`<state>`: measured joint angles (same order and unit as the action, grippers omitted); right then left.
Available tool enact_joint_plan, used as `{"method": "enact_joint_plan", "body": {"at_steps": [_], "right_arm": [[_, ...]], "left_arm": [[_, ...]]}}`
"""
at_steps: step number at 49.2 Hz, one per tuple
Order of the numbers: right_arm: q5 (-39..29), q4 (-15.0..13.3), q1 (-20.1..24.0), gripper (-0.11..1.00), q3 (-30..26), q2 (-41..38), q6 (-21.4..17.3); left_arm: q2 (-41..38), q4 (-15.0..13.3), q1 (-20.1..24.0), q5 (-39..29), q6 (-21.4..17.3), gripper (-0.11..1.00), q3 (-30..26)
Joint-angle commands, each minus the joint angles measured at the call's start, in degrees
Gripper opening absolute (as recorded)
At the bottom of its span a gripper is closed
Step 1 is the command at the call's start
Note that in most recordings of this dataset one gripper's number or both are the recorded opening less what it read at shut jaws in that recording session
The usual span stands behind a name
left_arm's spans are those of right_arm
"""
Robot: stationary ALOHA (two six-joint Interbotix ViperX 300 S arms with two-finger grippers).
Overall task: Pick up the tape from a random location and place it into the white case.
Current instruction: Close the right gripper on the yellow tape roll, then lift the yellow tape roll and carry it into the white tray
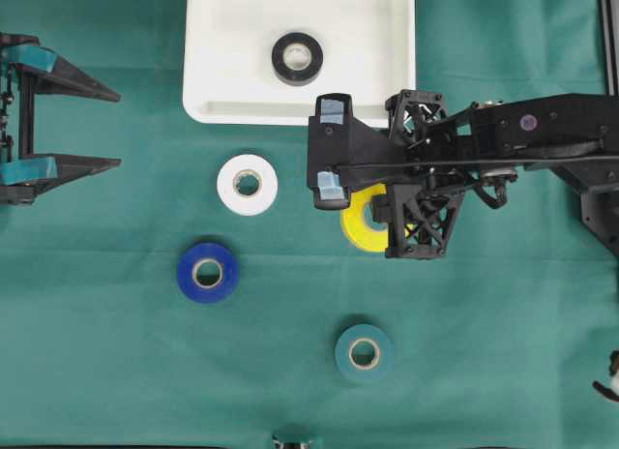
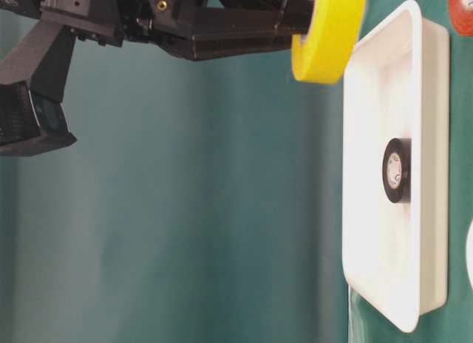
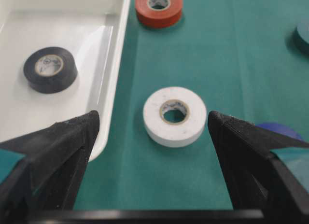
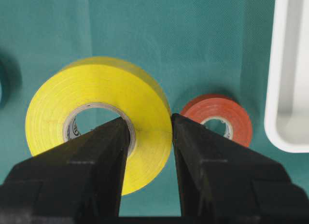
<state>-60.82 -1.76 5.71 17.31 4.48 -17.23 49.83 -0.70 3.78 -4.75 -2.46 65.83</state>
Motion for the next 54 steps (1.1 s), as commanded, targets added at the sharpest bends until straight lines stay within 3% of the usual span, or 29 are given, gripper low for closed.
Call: {"method": "enact_joint_plan", "body": {"at_steps": [1,16,28,40,54], "right_arm": [[0.2,-0.1,0.2,0.3,-1.5,1.5,-0.2],[0.3,-0.3,0.1,0.3,-1.5,1.5,0.1],[0.2,-2.5,-1.5,0.3,-1.5,1.6,0.4],[0.2,-3.0,-5.9,0.3,-1.5,1.8,2.0],[0.4,-3.1,-14.2,0.3,-1.8,1.9,6.2]], "left_arm": [[-0.4,-0.1,0.2,0.3,0.1,0.97,-0.6],[-0.4,-0.1,0.2,0.3,0.1,0.97,-0.6],[-0.4,-0.1,0.2,0.3,0.1,0.97,-0.6],[-0.4,-0.1,0.2,0.4,0.1,0.97,-0.6],[-0.4,-0.1,0.2,0.3,0.1,0.97,-0.5]]}}
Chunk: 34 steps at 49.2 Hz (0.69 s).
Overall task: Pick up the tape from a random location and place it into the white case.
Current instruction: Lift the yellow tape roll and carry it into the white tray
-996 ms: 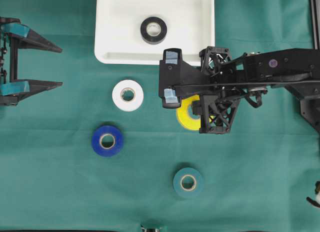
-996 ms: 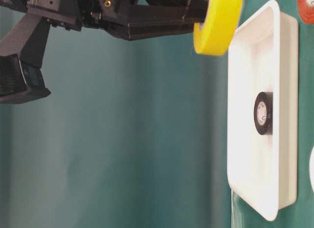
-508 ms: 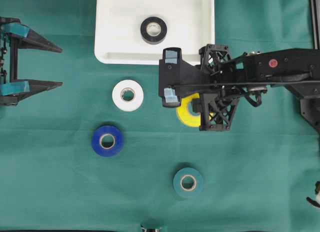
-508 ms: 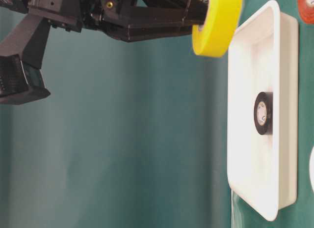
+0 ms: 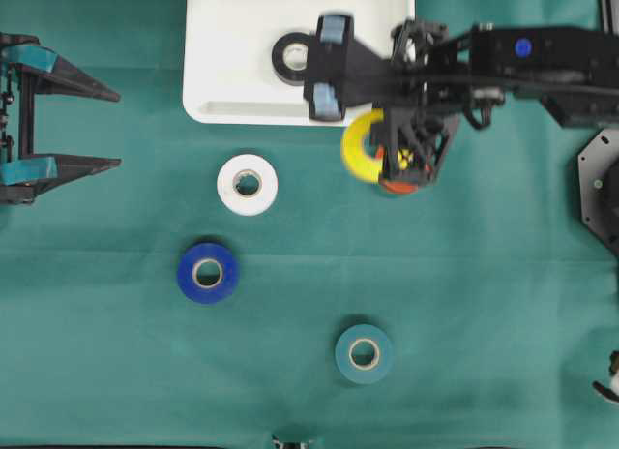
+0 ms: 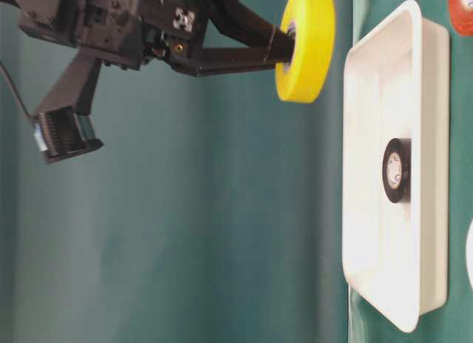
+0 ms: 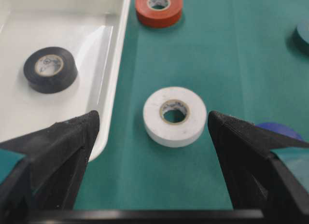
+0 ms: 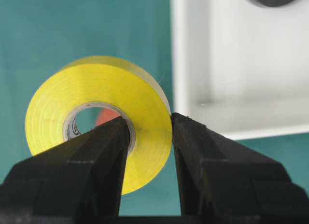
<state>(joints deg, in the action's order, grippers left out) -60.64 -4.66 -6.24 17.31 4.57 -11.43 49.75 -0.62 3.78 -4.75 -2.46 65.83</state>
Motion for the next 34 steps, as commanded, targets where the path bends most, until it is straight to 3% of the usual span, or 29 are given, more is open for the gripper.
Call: {"method": "enact_joint_plan", "body": {"at_steps": [1,23,34], "right_arm": [[0.3,-0.2,-2.9,0.3,-1.8,1.8,0.6],[2.4,-0.2,-17.2,0.3,-2.1,1.8,5.0],[3.0,-0.1,-18.6,0.3,-2.2,1.7,4.9]], "left_arm": [[-0.3,-0.2,0.2,0.3,0.1,0.97,-0.5],[-0.3,-0.2,0.2,0.3,0.1,0.97,-0.5],[-0.3,-0.2,0.2,0.3,0.1,0.97,-0.5]]}}
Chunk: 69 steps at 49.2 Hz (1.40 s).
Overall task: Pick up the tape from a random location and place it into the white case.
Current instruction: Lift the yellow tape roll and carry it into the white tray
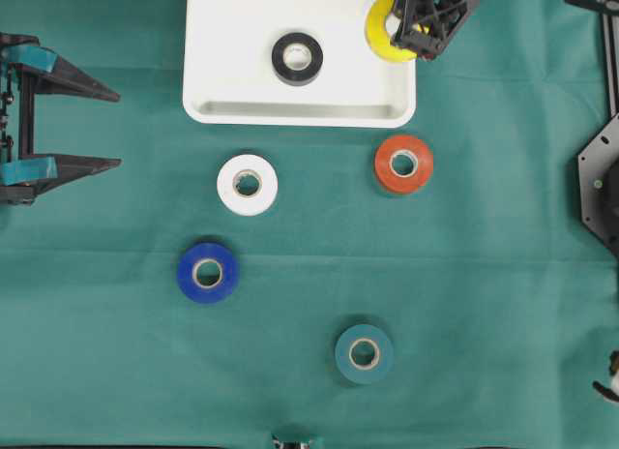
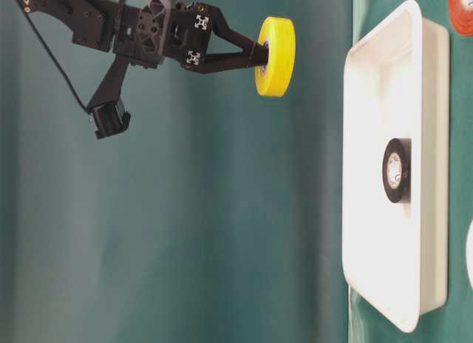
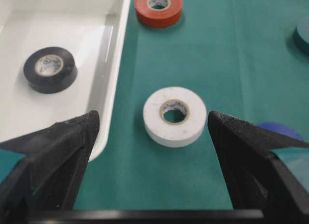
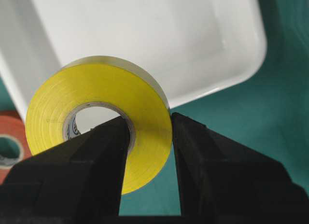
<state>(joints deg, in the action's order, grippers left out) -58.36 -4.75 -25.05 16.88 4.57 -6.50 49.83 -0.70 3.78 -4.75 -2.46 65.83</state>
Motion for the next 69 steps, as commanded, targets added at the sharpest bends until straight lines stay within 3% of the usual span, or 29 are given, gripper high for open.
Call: {"method": "enact_joint_plan", "body": {"at_steps": [1,26,59,69], "right_arm": [[0.8,-0.1,0.2,0.3,-1.8,1.7,-0.1],[0.8,0.0,0.2,0.3,-10.8,-5.6,1.3],[-1.1,0.3,0.2,0.3,-10.7,-5.8,1.4],[0.4,0.3,0.2,0.3,-8.4,-6.4,1.2]], "left_arm": [[-0.4,-0.1,0.2,0.4,0.1,0.97,-0.6],[-0.4,-0.1,0.2,-0.2,0.1,0.97,-0.5],[-0.4,-0.1,0.2,-0.7,0.1,0.97,-0.6],[-0.4,-0.1,0.2,-0.6,0.1,0.97,-0.6]]}}
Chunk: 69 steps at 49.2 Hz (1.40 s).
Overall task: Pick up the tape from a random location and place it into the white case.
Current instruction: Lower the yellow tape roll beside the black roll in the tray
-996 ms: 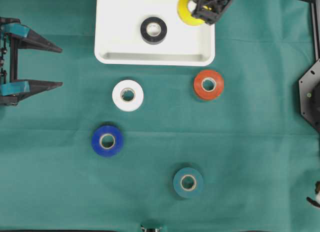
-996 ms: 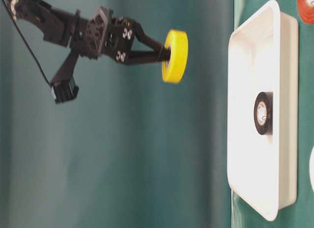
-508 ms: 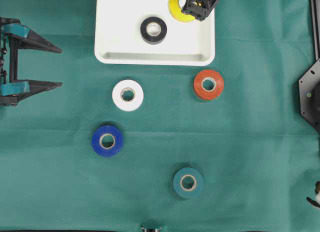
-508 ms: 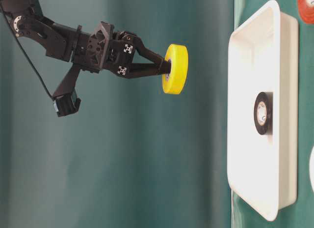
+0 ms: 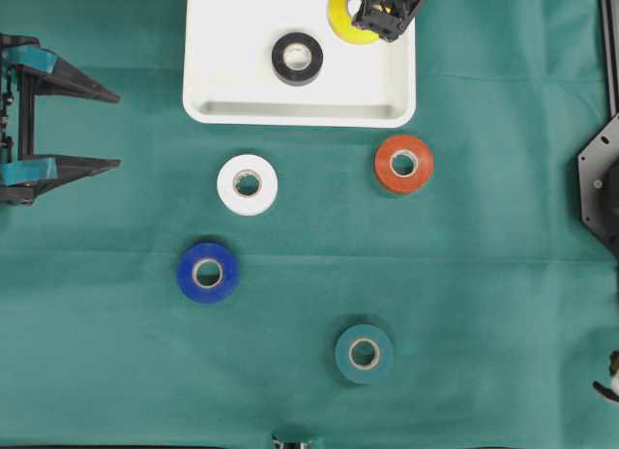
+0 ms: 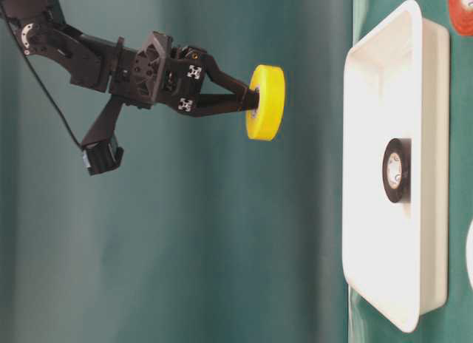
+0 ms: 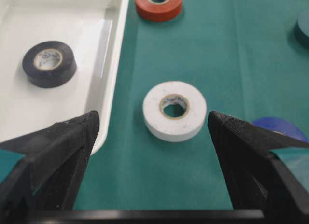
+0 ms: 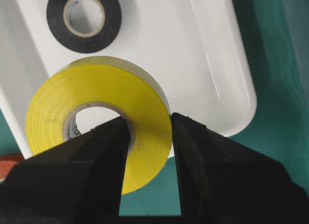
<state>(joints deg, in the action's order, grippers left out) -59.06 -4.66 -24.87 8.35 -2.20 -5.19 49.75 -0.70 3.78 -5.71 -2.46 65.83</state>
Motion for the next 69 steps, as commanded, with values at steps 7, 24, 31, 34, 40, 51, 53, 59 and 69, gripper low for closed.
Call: {"method": "enact_joint_plan", "body": {"at_steps": [7,24,31,34,40,51,53,59,69], "right_arm": [[5.0,0.2,0.0,0.3,2.7,-0.8,-0.5],[16.3,0.2,-0.6,0.3,8.8,-6.9,-0.8],[19.1,0.2,-1.4,0.3,9.7,-8.8,-0.9],[20.0,0.2,-1.8,0.3,9.9,-9.4,-0.9],[21.0,0.2,-2.3,0.3,10.5,-10.4,-0.9],[21.4,0.2,-2.4,0.3,10.9,-10.7,-0.9],[21.5,0.2,-2.4,0.3,10.9,-10.7,-0.9],[21.4,0.2,-2.4,0.3,10.9,-10.7,-0.8],[21.3,0.2,-2.4,0.3,10.7,-10.6,-0.6]], "left_arm": [[-0.3,-0.1,0.2,0.4,0.1,0.97,-0.5],[-0.3,-0.1,0.2,0.4,0.1,0.97,-0.6],[-0.3,-0.1,0.2,0.4,0.1,0.97,-0.6],[-0.3,-0.1,0.2,0.3,0.1,0.97,-0.6],[-0.3,-0.1,0.2,0.3,0.1,0.97,-0.5],[-0.3,-0.1,0.2,0.3,0.1,0.97,-0.6],[-0.3,-0.1,0.2,0.4,0.1,0.97,-0.6],[-0.3,-0.1,0.2,0.3,0.1,0.97,-0.6],[-0.3,-0.1,0.2,0.4,0.1,0.97,-0.6]]}}
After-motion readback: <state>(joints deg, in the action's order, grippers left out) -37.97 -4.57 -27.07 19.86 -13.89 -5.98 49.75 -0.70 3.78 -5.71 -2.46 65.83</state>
